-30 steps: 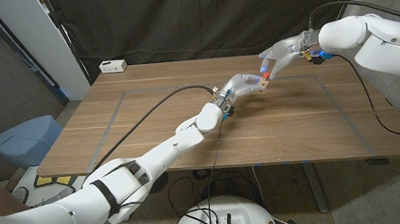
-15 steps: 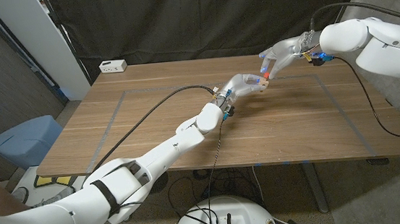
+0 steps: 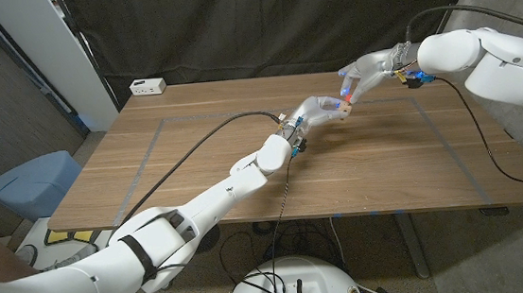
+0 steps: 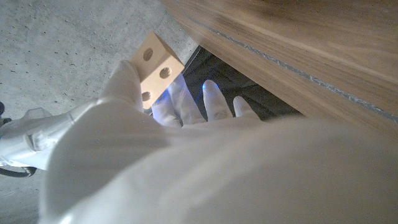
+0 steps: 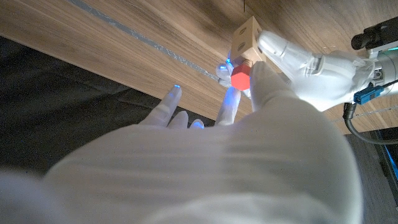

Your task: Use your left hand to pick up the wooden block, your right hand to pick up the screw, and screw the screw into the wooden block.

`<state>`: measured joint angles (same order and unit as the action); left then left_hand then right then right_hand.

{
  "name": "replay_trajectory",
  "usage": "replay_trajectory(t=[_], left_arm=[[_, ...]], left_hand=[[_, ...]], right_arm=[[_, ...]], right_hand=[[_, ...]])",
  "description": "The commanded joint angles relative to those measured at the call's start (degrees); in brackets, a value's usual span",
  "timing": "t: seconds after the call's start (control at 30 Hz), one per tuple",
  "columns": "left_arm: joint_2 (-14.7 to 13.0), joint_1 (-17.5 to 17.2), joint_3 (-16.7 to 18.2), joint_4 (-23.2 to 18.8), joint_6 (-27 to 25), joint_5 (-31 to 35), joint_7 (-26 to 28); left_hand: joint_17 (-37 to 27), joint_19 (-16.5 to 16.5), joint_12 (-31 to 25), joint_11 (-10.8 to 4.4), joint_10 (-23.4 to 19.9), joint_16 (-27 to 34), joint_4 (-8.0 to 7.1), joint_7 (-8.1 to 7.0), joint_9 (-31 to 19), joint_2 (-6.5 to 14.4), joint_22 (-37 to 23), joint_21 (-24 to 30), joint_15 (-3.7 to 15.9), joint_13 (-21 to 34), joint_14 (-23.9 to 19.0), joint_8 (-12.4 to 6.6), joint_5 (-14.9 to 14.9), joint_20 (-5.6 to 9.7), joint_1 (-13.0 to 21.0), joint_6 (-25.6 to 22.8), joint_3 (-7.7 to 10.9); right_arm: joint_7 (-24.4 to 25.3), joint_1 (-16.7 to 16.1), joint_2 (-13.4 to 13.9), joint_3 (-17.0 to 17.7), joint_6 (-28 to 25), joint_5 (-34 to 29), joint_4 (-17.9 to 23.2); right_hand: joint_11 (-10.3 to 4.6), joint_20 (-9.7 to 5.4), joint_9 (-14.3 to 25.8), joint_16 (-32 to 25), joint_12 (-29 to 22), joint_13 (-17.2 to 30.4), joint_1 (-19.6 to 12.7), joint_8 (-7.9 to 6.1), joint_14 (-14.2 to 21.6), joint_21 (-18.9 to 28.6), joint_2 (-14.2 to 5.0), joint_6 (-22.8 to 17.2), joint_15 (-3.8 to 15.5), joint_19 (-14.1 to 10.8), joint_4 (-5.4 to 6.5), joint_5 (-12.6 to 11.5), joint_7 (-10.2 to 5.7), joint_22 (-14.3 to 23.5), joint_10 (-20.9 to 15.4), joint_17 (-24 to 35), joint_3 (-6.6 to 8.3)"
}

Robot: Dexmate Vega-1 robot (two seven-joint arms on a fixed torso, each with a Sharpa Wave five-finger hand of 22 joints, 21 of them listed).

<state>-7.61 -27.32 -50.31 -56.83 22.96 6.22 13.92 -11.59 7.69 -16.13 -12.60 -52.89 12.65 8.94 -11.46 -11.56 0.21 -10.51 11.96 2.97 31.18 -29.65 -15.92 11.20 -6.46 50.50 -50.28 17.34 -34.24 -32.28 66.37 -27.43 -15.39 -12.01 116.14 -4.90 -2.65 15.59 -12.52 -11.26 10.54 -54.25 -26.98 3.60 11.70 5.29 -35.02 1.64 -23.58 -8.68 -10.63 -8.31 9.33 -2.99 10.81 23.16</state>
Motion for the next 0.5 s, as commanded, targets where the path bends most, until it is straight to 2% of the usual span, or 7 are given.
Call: replay_trajectory(t=[0.03, 0.5], left_arm=[[0.10, 0.28, 0.02, 0.62, 0.39, -0.14, -0.25], [0.08, 0.27, 0.13, 0.92, 0.61, -0.30, -0.21]], left_hand=[[-0.20, 0.32, -0.10, 0.07, -0.46, -0.05, -0.38, 1.06, -0.34, 3.36, -0.19, 0.10, 5.61, 0.29, -0.56, -0.46, 0.26, -0.11, 2.78, -4.14, 0.13], [-0.21, 0.31, -0.09, 0.07, -0.60, -0.06, -0.40, 1.13, -0.34, 3.34, -0.19, 0.09, 5.65, 0.35, -0.64, -0.44, 0.24, -0.05, 2.71, -4.15, 0.15]], right_arm=[[2.13, -1.35, 0.31, 0.58, -0.50, 0.61, 0.40], [3.59, -1.53, -0.26, 0.28, -0.20, 0.58, -0.14]], right_hand=[[0.06, -0.62, 0.25, -0.27, -0.48, 0.06, -0.18, -0.65, 0.77, 0.08, -0.56, -1.13, 0.19, -0.89, -0.09, -0.05, 0.35, 0.11, -0.85, 0.10, -0.23], [-0.21, -1.38, 0.73, -0.34, -0.56, 0.05, -0.49, -2.21, 2.09, -0.06, -1.05, -3.56, 0.93, -2.22, -0.12, -0.06, 1.16, 0.09, -2.38, 0.12, -0.43]])
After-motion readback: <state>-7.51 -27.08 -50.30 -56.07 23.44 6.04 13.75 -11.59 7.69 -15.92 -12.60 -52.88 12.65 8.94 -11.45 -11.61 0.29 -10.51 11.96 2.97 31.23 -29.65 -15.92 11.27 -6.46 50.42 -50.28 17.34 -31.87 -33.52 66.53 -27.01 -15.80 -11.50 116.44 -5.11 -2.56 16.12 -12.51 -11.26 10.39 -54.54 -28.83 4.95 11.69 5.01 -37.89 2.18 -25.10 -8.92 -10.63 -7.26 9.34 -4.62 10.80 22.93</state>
